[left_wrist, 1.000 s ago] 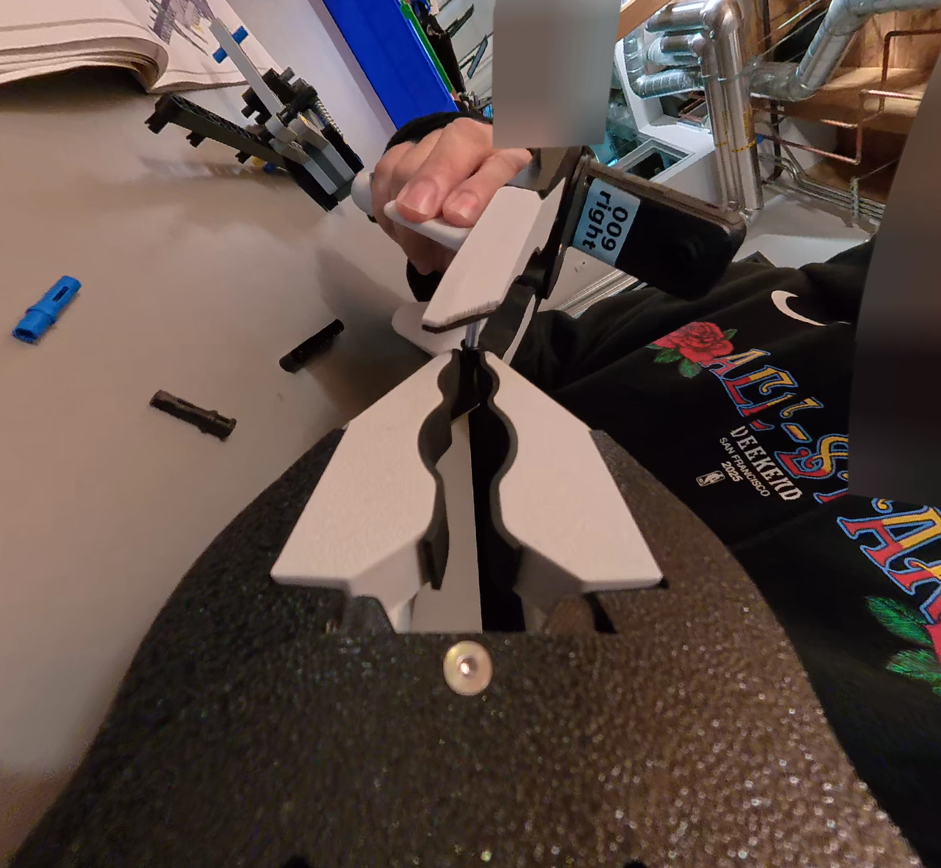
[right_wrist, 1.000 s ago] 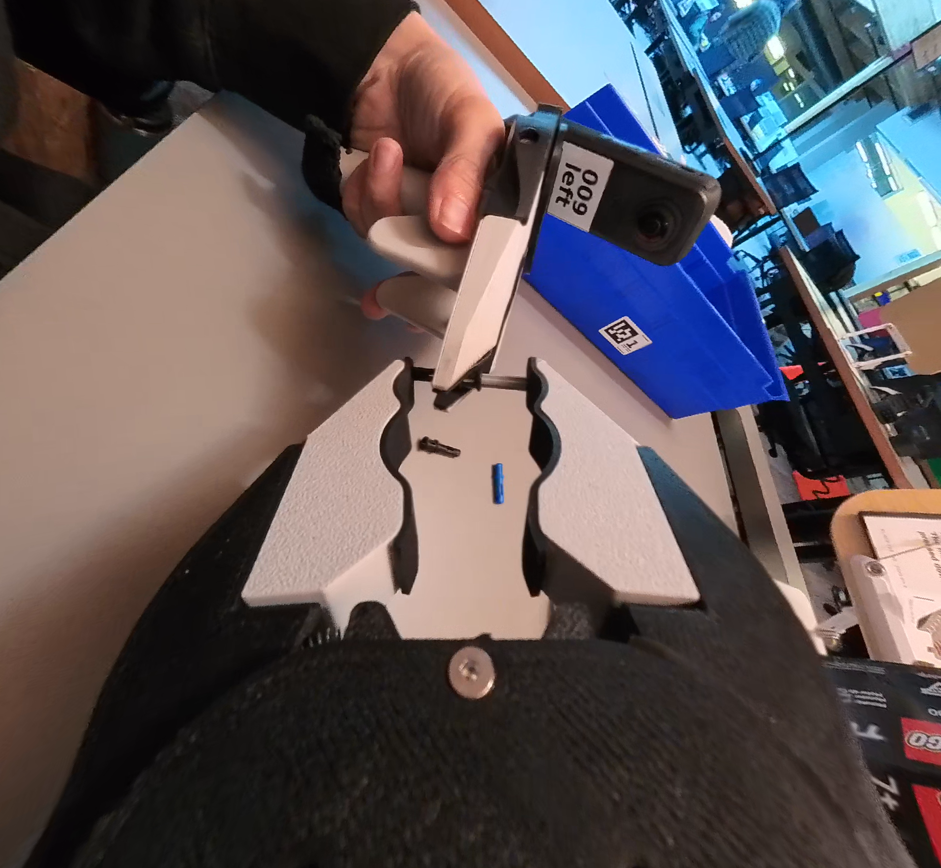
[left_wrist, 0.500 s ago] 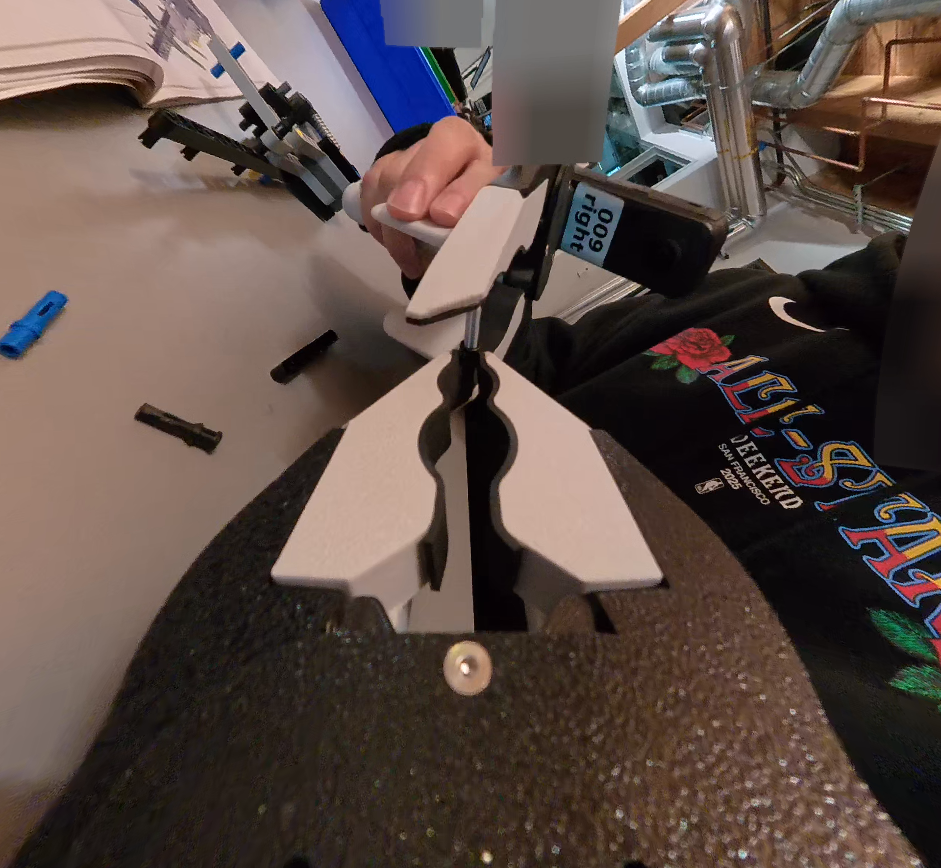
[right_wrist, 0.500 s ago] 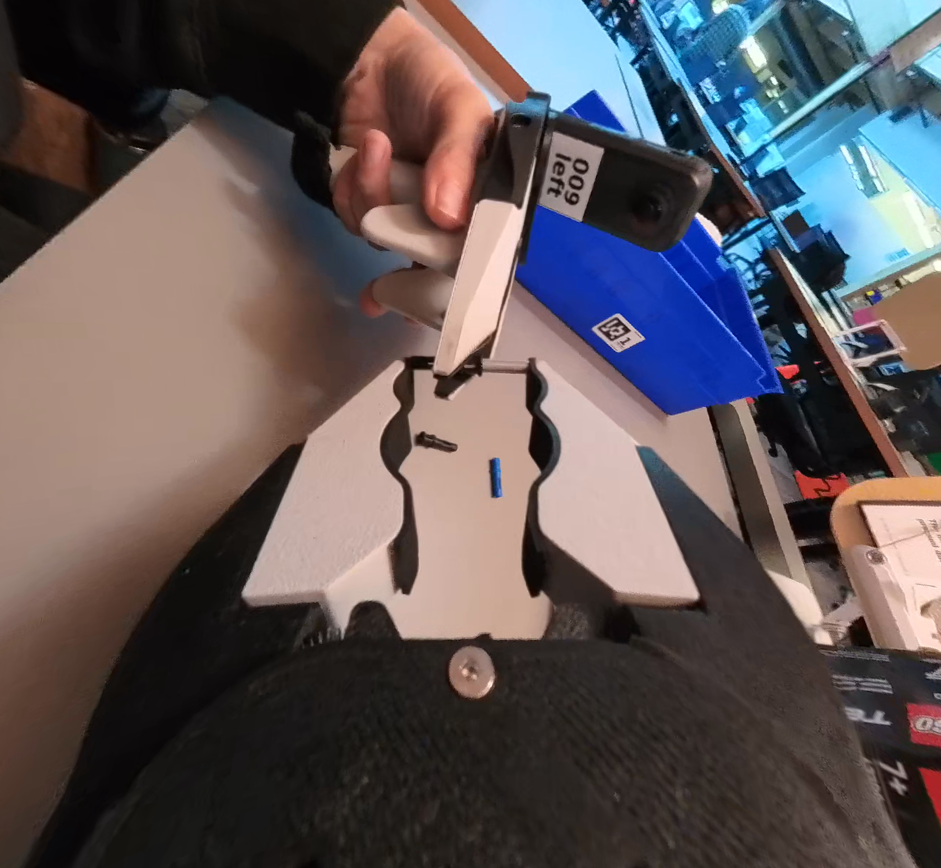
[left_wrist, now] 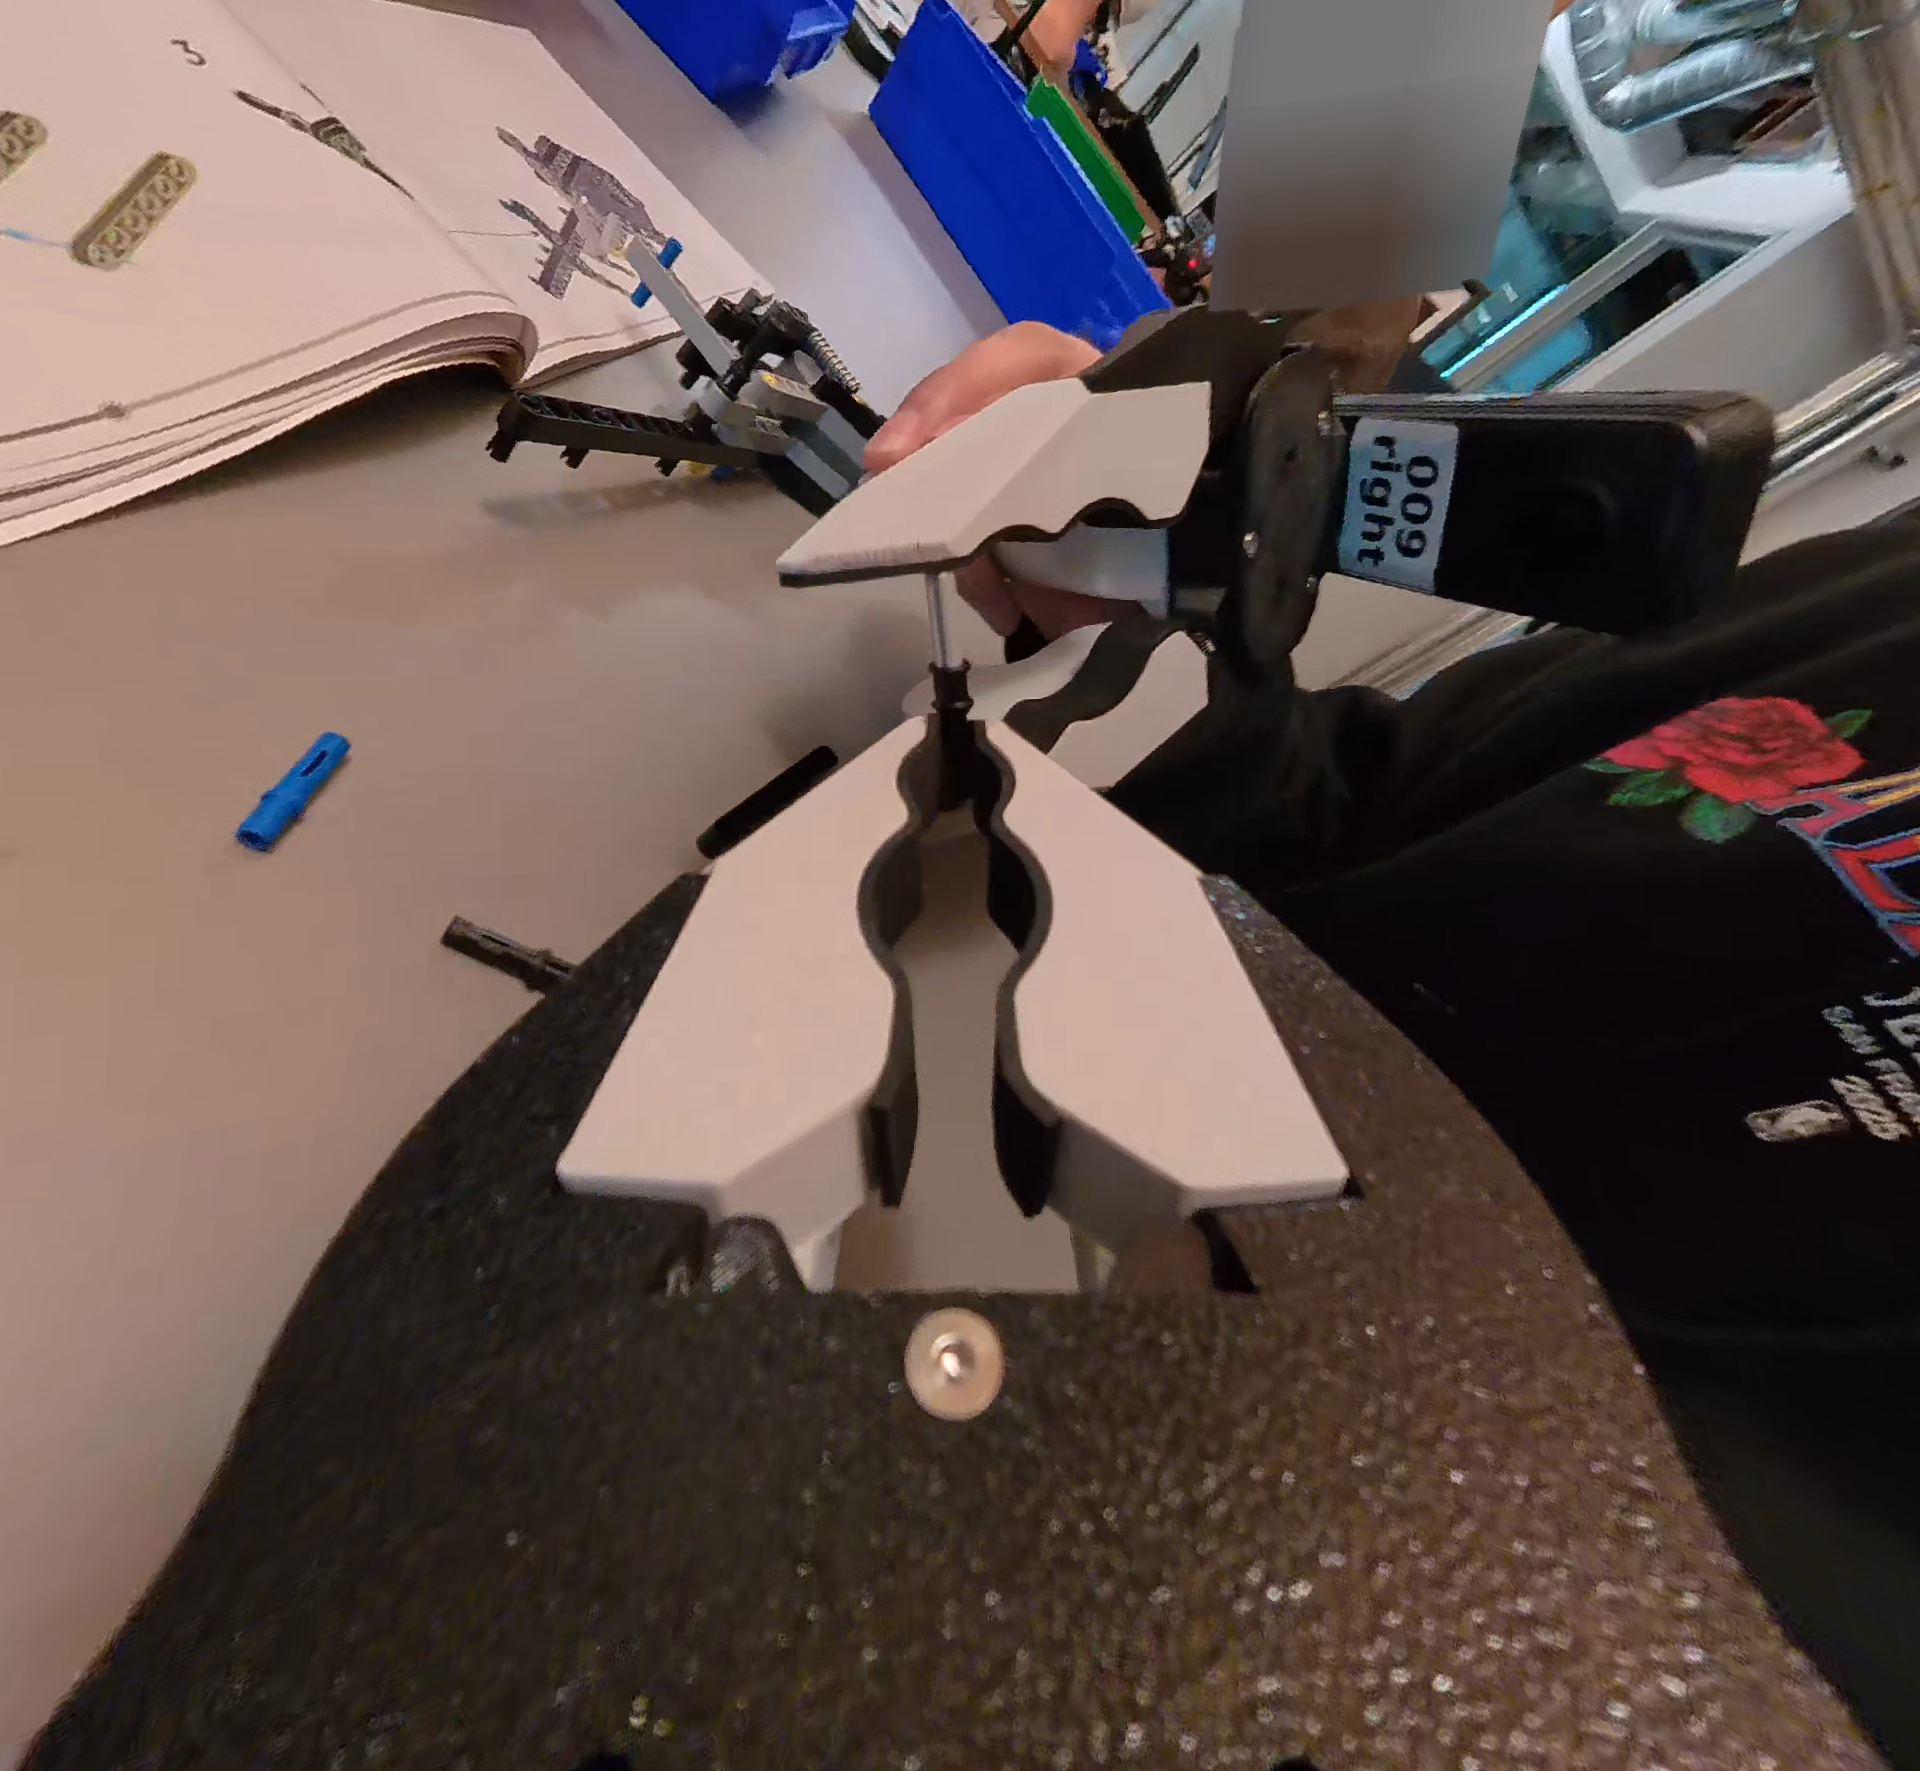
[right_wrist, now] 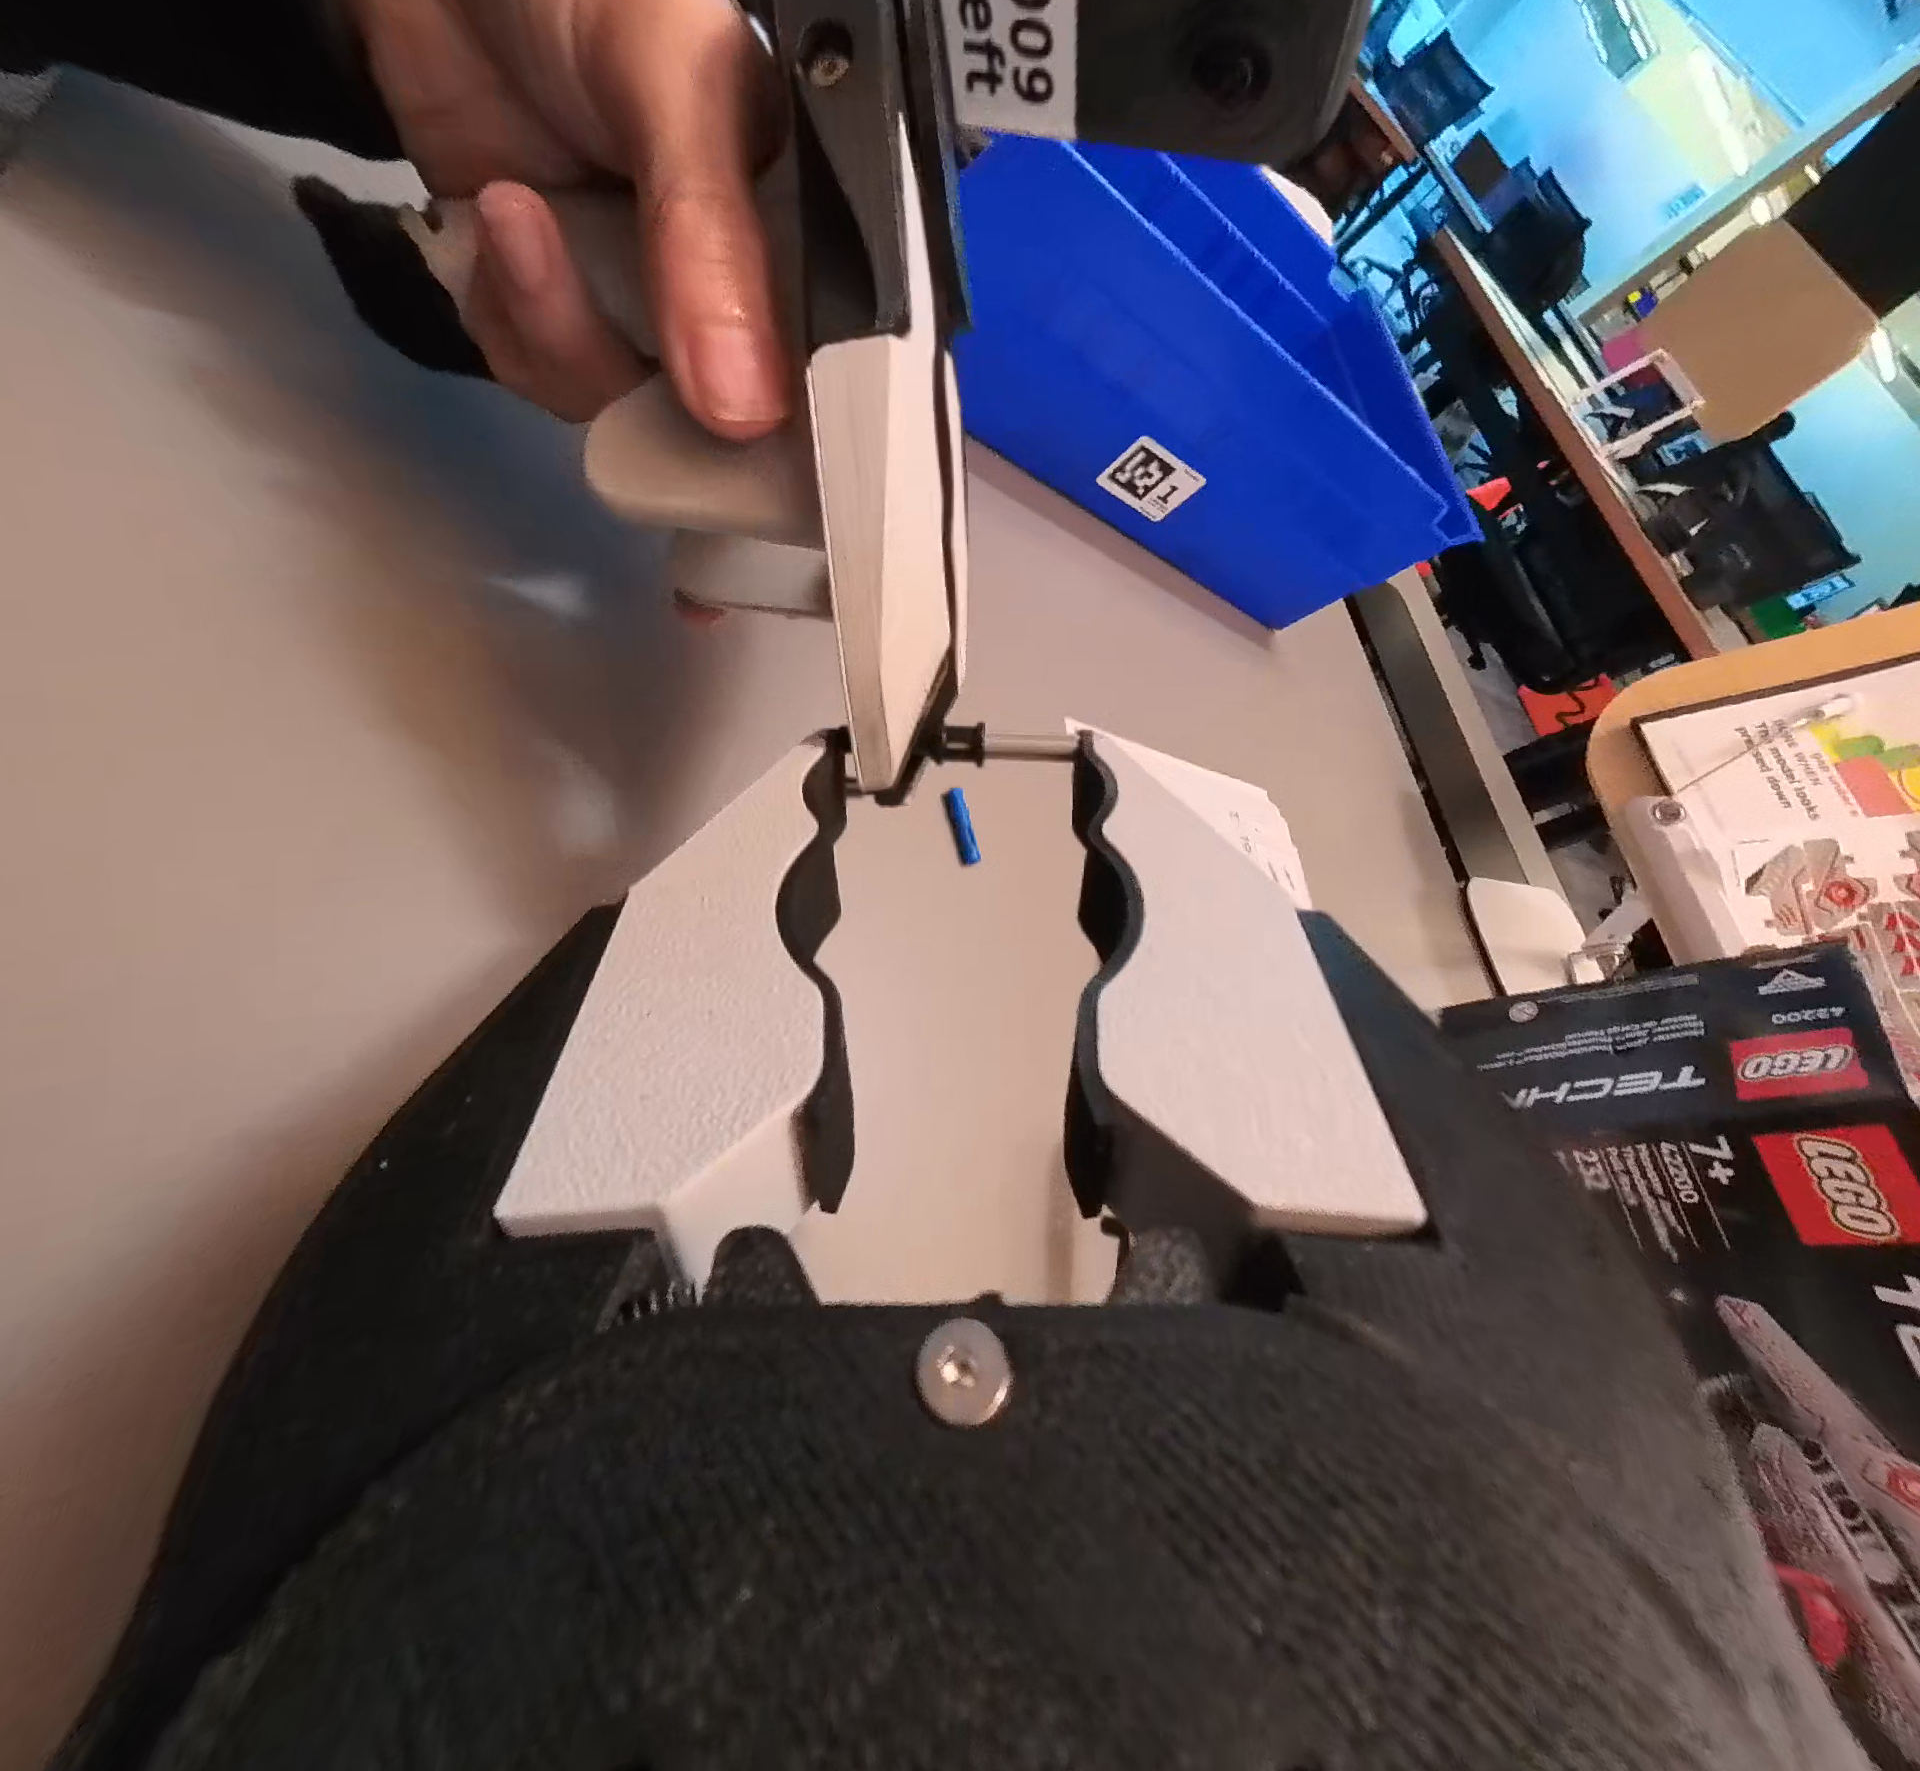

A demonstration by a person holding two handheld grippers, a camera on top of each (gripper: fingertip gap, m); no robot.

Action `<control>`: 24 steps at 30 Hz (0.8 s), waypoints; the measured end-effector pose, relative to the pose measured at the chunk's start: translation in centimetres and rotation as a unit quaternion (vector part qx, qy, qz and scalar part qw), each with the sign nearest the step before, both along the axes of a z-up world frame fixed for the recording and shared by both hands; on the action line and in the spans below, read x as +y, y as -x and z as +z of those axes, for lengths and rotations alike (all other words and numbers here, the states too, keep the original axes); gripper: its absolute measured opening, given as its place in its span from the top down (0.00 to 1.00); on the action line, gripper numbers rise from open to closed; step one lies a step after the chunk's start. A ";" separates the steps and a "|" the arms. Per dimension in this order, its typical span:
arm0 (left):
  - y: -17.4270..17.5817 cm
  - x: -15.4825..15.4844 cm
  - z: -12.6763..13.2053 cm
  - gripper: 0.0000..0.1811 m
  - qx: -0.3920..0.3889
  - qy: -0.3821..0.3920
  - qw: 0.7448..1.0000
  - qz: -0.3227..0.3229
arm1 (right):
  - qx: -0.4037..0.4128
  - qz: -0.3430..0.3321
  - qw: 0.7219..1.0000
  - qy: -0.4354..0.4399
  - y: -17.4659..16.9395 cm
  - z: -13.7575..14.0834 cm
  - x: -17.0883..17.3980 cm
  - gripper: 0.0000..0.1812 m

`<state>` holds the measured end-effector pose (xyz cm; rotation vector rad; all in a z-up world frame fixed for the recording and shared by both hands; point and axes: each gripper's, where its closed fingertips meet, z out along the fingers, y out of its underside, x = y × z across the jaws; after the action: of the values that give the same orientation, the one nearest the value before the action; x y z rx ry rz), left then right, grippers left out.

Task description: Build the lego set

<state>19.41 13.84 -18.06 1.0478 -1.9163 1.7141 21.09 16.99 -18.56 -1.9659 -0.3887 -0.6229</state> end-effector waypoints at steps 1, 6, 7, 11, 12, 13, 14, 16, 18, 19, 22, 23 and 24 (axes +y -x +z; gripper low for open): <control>-0.2 0.0 -0.2 0.99 -0.003 -0.009 1.000 0.005 | -0.001 -0.006 1.000 0.003 -0.1 -0.1 -0.1 0.77; 0.1 -0.4 0.2 0.99 0.020 0.013 1.000 -0.003 | 0.029 0.002 0.999 -0.016 0.2 0.4 -0.5 0.78; 0.0 -0.3 0.5 0.98 0.012 0.018 1.000 0.000 | 0.039 0.001 0.999 -0.024 0.1 0.6 -0.6 0.78; 0.0 0.1 0.9 0.97 -0.029 0.005 1.000 0.003 | 0.070 0.008 0.997 -0.037 0.5 0.7 -0.7 0.78; 0.0 0.1 0.8 0.96 -0.030 -0.005 1.000 0.003 | 0.073 0.007 0.997 -0.035 0.5 0.6 -0.6 0.78; 0.0 0.2 0.5 0.94 -0.030 -0.016 0.999 0.005 | 0.075 0.005 0.997 -0.032 0.6 0.4 -0.6 0.78; -0.1 0.3 0.2 0.91 -0.032 -0.030 0.999 0.008 | 0.078 0.003 0.996 -0.030 0.6 0.3 -0.6 0.77; -0.1 0.4 -0.2 0.89 -0.038 -0.046 0.998 0.008 | 0.080 0.000 0.996 -0.025 0.6 0.0 -0.5 0.77; 0.2 0.3 -0.3 0.93 -0.039 -0.047 0.998 0.001 | 0.072 -0.002 0.997 -0.021 0.6 -0.2 -0.5 0.77; 0.2 0.2 -0.3 0.93 -0.036 -0.047 0.998 -0.002 | 0.072 -0.001 0.997 -0.021 0.7 -0.2 -0.4 0.77; 0.5 -0.1 -0.4 0.96 -0.026 -0.039 0.999 -0.012 | 0.057 -0.003 0.998 -0.027 0.6 -0.1 -0.4 0.77; 0.6 -0.2 -0.4 0.98 -0.028 -0.039 0.999 -0.016 | 0.053 -0.004 0.998 -0.023 0.6 -0.2 -0.4 0.77; 0.5 -0.1 -0.5 0.98 -0.036 -0.045 0.998 -0.016 | 0.046 -0.007 0.999 -0.021 0.5 -0.3 -0.4 0.77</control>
<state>18.88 13.70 -18.61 0.9941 -2.0615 1.6847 20.60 16.59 -18.83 -1.9515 -0.3036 -0.5428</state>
